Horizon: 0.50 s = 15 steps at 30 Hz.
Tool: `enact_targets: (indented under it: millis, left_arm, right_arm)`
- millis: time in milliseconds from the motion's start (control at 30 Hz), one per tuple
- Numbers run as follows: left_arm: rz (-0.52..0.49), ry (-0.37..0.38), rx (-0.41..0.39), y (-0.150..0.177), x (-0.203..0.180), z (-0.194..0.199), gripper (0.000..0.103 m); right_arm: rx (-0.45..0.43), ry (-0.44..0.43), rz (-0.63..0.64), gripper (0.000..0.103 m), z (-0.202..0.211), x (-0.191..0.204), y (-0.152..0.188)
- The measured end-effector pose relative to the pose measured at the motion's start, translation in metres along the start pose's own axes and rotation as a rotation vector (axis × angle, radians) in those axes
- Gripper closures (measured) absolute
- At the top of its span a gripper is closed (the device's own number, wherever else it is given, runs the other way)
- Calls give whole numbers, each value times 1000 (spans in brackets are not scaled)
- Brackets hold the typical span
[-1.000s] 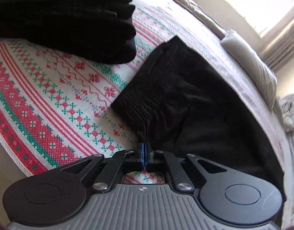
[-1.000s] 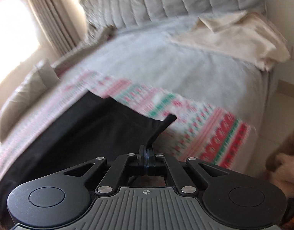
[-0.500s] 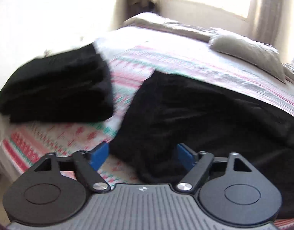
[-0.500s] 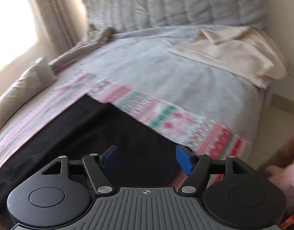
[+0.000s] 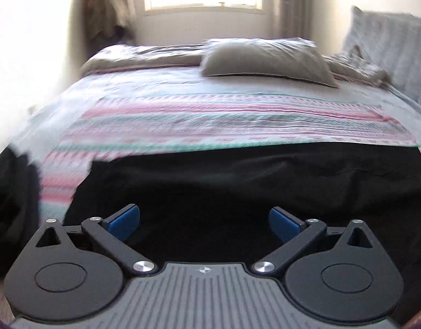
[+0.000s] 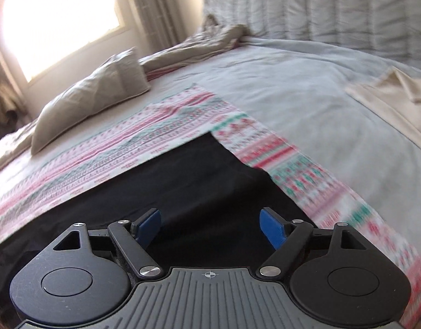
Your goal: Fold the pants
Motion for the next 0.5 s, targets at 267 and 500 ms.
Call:
enact_targets:
  millis: [267,500]
  left_arm:
    - [-208,132,71,-59,-37,-110,1]
    - [-259,205,149,-84,-40,-195,22]
  right_arm:
    - [32,-19,-11,23,-74,2,-36]
    - [90,15,15,33,-140,13,-59]
Point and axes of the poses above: each gripper's, at about its wrist camera, not at the fingertips, and z roughly against the way its jaws point, x to its left, y to its underside, the point moved 1 cm from there along -z, roughly the way its jaws point, and after that the axes turned 10 degrees about y, right-handed, at the moved point
